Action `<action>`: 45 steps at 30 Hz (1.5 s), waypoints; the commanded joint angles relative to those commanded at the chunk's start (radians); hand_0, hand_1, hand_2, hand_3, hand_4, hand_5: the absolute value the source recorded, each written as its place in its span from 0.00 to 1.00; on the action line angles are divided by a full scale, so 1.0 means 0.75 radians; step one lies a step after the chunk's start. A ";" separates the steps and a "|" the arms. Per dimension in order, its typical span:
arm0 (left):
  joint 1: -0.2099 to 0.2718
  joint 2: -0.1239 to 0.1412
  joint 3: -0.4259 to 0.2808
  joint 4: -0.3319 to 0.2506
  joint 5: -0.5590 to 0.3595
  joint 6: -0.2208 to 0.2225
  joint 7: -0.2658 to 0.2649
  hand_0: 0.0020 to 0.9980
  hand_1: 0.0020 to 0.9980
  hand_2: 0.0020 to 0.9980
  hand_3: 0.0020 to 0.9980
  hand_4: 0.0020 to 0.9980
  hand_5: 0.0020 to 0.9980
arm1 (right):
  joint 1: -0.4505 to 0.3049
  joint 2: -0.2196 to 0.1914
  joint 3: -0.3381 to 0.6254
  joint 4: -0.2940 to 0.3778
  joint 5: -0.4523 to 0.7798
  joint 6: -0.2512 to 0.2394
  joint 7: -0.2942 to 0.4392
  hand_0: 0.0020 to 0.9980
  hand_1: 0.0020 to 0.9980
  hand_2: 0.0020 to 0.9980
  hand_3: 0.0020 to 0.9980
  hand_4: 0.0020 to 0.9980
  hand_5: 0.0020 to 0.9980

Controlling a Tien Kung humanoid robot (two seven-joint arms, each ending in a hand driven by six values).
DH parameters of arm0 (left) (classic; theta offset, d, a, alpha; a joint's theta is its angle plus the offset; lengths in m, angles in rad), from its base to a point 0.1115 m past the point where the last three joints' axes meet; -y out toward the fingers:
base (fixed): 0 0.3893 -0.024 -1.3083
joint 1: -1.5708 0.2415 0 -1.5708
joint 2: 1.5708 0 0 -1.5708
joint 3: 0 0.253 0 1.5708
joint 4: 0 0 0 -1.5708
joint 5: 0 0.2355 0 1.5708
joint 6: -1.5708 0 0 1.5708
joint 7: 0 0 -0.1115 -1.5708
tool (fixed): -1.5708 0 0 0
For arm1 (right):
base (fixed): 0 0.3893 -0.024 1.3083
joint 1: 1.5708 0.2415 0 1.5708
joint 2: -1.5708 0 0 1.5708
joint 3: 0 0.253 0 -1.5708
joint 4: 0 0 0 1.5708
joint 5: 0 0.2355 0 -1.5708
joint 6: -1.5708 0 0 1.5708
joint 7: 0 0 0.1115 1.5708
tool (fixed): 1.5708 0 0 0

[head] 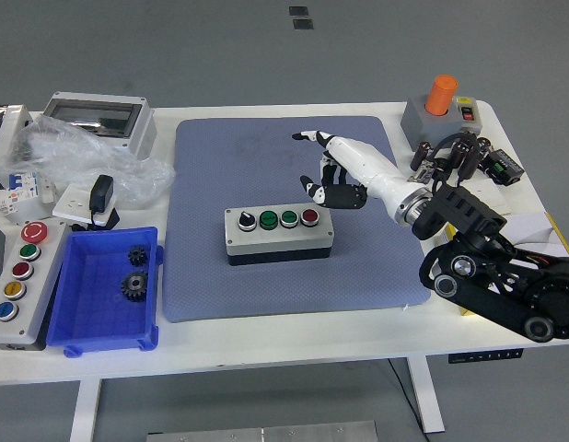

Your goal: Pick up the button,place it on the desk,press the button,press the button

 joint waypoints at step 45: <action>0.008 -0.013 -0.074 -0.006 0.094 0.030 0.101 0.60 0.63 0.61 0.62 0.58 0.51 | -0.599 0.149 0.498 -0.145 1.486 0.472 0.889 0.80 0.71 0.74 0.73 1.00 1.00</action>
